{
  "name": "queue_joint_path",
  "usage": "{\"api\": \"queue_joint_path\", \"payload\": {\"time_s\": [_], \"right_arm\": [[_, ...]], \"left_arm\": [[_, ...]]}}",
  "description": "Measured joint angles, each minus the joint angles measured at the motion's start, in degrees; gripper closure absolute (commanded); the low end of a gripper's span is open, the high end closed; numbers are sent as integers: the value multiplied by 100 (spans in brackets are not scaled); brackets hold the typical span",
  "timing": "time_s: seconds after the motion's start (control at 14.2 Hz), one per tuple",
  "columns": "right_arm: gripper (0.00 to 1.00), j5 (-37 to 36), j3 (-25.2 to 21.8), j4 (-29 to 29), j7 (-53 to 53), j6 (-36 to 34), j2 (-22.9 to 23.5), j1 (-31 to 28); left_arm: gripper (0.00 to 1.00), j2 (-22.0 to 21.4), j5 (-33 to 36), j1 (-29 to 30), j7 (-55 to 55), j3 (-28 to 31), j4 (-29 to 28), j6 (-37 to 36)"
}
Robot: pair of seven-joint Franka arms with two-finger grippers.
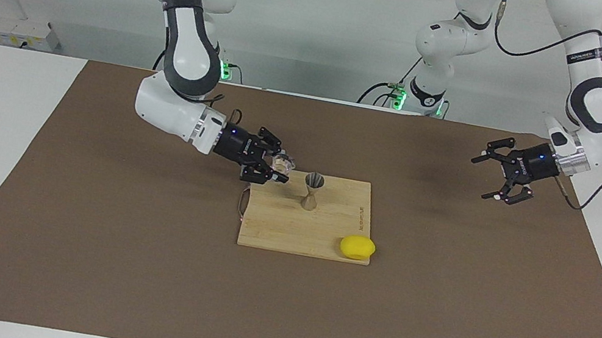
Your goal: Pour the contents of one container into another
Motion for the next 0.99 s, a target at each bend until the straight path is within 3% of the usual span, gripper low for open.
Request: {"api": "queue_joint_path", "payload": {"time_s": [0.71, 0.99], "right_arm": [[100, 12, -1, -26, 148, 576, 0, 398], [100, 12, -1, -26, 192, 641, 0, 417]], "left_arm": [[0, -11, 2486, 341, -1133, 72, 756, 123], [0, -13, 2936, 378, -1224, 75, 843, 351]]}}
